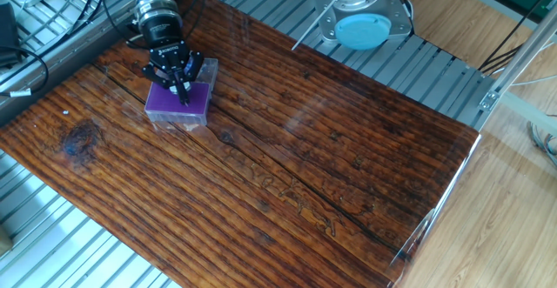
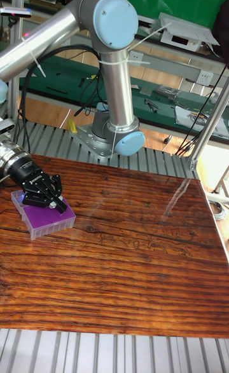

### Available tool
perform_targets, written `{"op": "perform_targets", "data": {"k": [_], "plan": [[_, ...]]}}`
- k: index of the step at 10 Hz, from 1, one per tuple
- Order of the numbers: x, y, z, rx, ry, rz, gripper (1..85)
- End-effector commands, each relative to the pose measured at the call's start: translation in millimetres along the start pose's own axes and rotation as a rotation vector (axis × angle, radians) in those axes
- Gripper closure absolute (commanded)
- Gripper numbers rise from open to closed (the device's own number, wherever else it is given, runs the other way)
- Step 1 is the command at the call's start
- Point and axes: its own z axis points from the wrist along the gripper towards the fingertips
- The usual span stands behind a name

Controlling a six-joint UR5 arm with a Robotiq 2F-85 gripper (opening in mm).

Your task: Insert a small pipette tip into the holder for small pipette tips

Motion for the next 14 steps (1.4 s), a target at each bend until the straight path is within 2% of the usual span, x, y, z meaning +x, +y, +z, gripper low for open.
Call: {"op": "perform_targets", "data": {"k": [1, 3, 12, 14], "plan": [[-2.8, -2.8, -1.7, 0.007, -0.007, -0.002, 83.3], [-1.5, -1.8, -1.7, 0.003, -0.002, -0.009, 70.0], [-0.5, -0.4, -2.7, 0.003, 0.017, -0.006, 66.3], [3.4, 1.5, -3.1, -0.004, 0.037, -0.006, 65.7]]}}
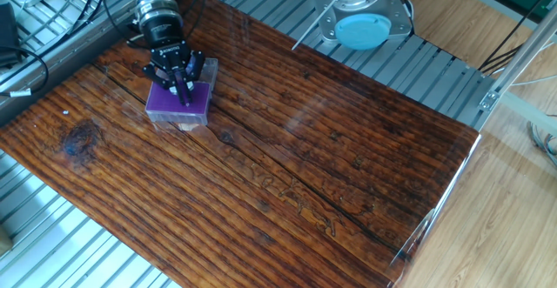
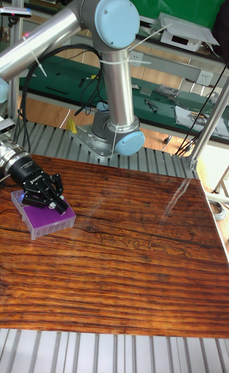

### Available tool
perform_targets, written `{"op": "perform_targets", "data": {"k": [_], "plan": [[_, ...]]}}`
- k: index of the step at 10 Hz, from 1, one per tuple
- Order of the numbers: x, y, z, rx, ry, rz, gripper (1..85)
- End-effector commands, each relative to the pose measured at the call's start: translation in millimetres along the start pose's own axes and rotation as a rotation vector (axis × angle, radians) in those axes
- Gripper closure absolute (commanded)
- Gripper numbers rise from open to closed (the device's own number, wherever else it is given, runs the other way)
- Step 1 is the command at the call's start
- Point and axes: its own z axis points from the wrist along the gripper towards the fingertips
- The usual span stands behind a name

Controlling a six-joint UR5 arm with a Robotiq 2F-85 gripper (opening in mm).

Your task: Insert a small pipette tip into the holder for small pipette tips

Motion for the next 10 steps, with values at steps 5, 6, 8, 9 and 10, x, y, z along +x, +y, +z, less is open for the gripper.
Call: {"op": "perform_targets", "data": {"k": [5, 6, 8, 9, 10], "plan": [[-6.3, -1.5, -3.8, 0.01, 0.016, 0.005, 65.0], [-4.6, -1.9, -4.4, 0.011, 0.027, -0.004, 65.0], [-0.7, -2.8, -5.0, 0.014, 0.046, -0.013, 64.7], [-1.9, -3.0, -5.2, 0.015, 0.043, -0.012, 64.7], [-3.6, -3.1, -6.0, 0.015, 0.043, -0.012, 64.7]]}}
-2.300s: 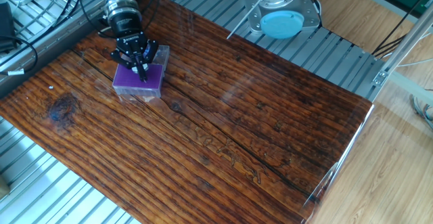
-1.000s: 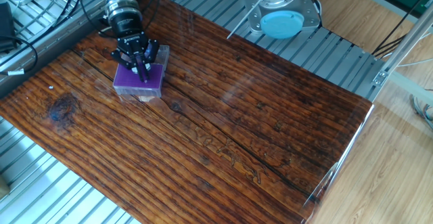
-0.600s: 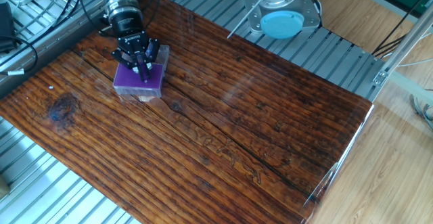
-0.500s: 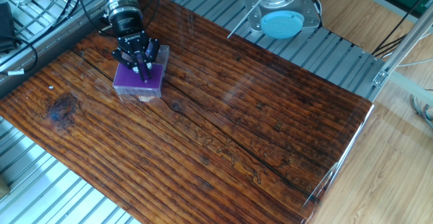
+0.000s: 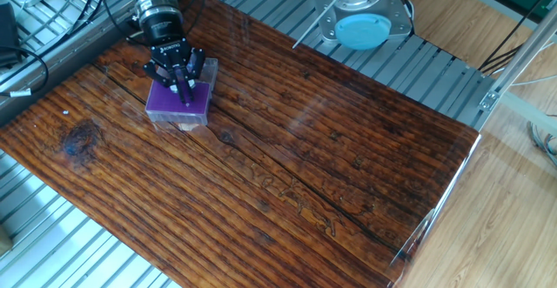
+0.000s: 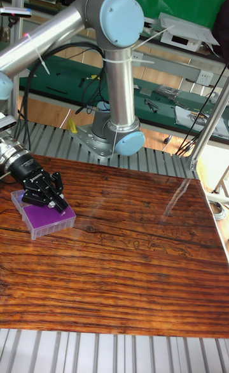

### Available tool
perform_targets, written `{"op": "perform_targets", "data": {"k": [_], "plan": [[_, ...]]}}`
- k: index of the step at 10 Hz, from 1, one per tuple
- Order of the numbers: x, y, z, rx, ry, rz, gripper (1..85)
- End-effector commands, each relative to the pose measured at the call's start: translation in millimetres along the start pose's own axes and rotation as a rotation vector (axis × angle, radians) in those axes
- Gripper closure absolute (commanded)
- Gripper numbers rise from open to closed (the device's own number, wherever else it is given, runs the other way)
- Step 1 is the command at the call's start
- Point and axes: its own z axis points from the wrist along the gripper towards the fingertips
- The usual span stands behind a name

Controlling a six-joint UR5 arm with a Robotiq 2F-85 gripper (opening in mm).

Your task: Insert a small pipette tip into the holder for small pipette tips

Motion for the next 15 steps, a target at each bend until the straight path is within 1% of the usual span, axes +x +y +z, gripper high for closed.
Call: {"op": "perform_targets", "data": {"k": [1, 2, 4, 6, 8, 9, 10, 11, 12, 14, 15], "plan": [[-5.5, -4.9, -4.4, 0.013, 0.002, -0.004, 64.7], [-6.0, -4.5, -5.4, 0.011, 0.007, -0.002, 64.7], [-8.7, -4.3, -6.4, 0.01, 0.003, 0.003, 64.7], [-16.2, -4.2, -9.8, 0.009, -0.003, 0.009, 64.7], [-22.8, -8.1, -12.0, 0.019, -0.001, 0.018, 64.7], [-28.9, -11.6, -10.2, 0.023, 0.008, 0.017, 64.7], [-36.2, -16.9, -7.2, 0.035, 0.024, 0.014, 64.7], [-45.5, -24.4, -4.3, 0.057, 0.041, 0.013, 65.3], [-52.4, -30.3, -3.3, 0.067, 0.059, 0.017, 67.0], [-59.4, -39.7, -4.7, 0.069, 0.065, 0.049, 67.0], [-64.7, -46.6, -5.5, 0.069, 0.065, 0.049, 67.0]]}}
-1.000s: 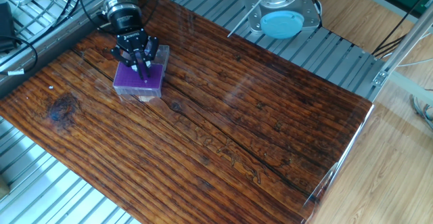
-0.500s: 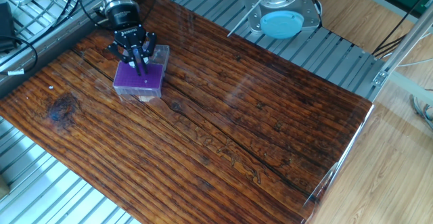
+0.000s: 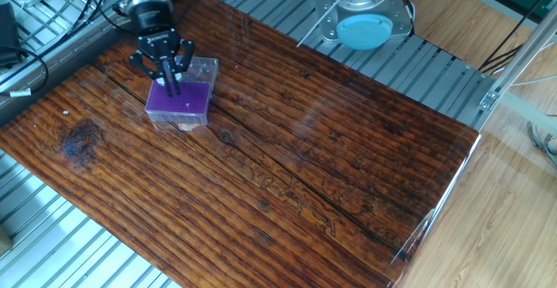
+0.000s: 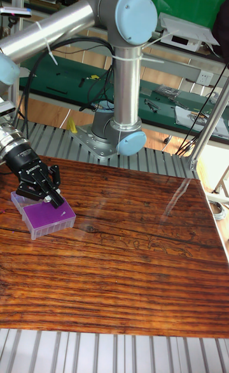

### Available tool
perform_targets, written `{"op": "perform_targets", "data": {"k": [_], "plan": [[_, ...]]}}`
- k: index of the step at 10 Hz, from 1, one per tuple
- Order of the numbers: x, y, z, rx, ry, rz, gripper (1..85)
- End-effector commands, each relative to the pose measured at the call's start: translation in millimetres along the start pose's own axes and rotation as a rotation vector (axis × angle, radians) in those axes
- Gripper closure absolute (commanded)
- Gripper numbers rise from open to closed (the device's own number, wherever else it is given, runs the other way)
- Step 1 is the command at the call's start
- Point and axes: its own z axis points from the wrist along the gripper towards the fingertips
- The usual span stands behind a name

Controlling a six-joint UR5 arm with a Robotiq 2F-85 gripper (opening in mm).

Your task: Insert a small pipette tip into the holder for small pipette tips

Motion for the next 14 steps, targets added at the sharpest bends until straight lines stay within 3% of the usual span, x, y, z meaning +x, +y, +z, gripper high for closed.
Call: {"op": "perform_targets", "data": {"k": [1, 3, 5, 6, 7, 8, 9, 11, 12, 13, 14], "plan": [[-22.4, -23.0, -4.9, 0.015, 0.008, 0.014, 67.0], [-22.2, -43.3, -14.8, 0.021, 0.054, 0.029, 67.0], [-25.3, -55.1, -18.9, 0.038, 0.057, 0.058, 67.0], [-16.3, -62.4, -22.6, 0.053, 0.094, 0.052, 67.3], [13.5, -67.9, -27.5, 0.076, 0.21, 0.039, 67.3], [42.9, -83.6, -37.4, 0.148, 0.324, 0.077, 68.3], [56.9, -102.3, -46.2, 0.233, 0.377, 0.112, 76.3], [36.1, -86.9, -35.7, 0.163, 0.295, 0.1, 73.3], [34.7, -86.1, -35.1, 0.161, 0.288, 0.114, 73.3], [42.7, -94.3, -39.1, 0.196, 0.32, 0.11, 74.3], [43.6, -95.8, -39.7, 0.201, 0.324, 0.102, 75.0]]}}
